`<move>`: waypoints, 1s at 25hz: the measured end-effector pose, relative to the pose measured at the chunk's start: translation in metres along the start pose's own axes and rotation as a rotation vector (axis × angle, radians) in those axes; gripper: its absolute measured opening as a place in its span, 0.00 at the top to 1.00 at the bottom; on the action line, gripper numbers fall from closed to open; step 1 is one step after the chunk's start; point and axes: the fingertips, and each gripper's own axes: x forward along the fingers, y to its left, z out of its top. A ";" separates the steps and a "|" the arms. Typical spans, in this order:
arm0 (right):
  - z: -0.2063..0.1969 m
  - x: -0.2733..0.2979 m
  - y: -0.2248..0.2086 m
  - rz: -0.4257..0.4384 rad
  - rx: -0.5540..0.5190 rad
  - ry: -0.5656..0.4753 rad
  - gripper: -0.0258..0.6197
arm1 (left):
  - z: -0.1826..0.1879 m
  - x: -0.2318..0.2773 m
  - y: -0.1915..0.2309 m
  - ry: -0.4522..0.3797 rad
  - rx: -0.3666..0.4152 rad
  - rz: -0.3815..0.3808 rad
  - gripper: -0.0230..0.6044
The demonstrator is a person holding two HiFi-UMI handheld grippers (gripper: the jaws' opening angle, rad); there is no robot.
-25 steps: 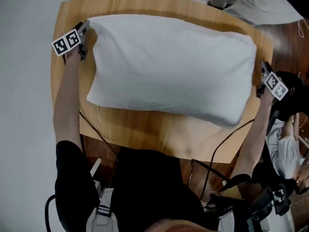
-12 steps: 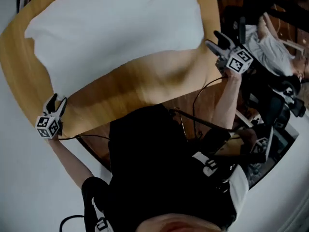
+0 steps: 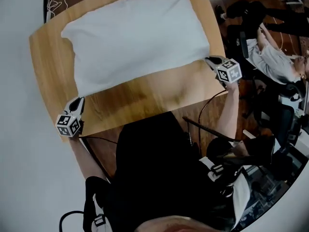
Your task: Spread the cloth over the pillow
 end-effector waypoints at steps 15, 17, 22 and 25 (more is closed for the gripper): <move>-0.068 -0.046 -0.032 -0.169 0.236 -0.087 0.71 | -0.032 -0.036 0.064 0.030 -0.203 0.074 0.88; -0.019 -0.047 -0.049 -0.116 0.286 -0.282 0.71 | 0.032 -0.044 0.062 -0.214 -0.253 0.054 0.88; 0.093 -0.028 -0.102 -0.102 0.346 -0.500 0.72 | 0.106 0.052 0.045 -0.283 -0.243 -0.013 0.75; 0.127 0.025 -0.110 -0.034 0.390 -0.460 0.72 | 0.102 0.102 0.047 -0.251 -0.358 -0.059 0.73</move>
